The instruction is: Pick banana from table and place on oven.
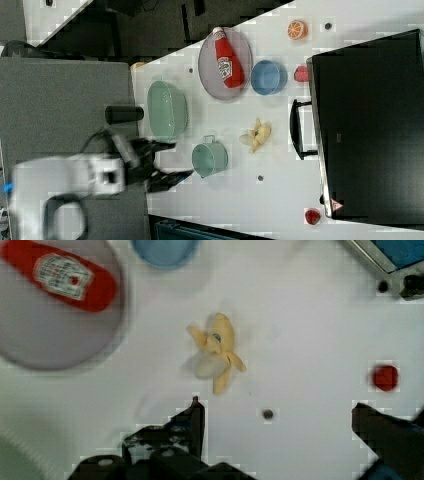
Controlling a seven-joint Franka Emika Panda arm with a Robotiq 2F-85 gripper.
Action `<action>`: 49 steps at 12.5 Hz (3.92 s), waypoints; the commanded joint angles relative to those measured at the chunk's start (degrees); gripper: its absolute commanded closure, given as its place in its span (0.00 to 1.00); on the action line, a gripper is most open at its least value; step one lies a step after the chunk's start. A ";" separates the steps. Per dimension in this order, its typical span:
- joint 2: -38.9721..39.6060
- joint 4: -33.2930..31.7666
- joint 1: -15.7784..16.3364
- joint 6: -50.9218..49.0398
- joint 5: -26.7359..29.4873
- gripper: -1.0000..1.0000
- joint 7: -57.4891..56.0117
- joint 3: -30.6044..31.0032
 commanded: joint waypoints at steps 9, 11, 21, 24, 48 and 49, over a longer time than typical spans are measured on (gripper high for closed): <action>26.61 -8.88 -0.17 34.98 0.64 0.00 1.72 -0.40; 30.38 -9.44 -0.17 39.36 0.64 0.00 1.73 -0.40; 37.30 -9.55 0.12 47.85 0.64 0.74 1.74 -0.06; 34.78 -8.63 0.22 47.78 0.65 0.74 1.96 0.00; 18.27 21.17 -3.20 0.59 -2.99 0.74 -34.21 -27.04; 21.14 23.25 -3.25 0.97 -2.88 0.74 -38.18 -28.20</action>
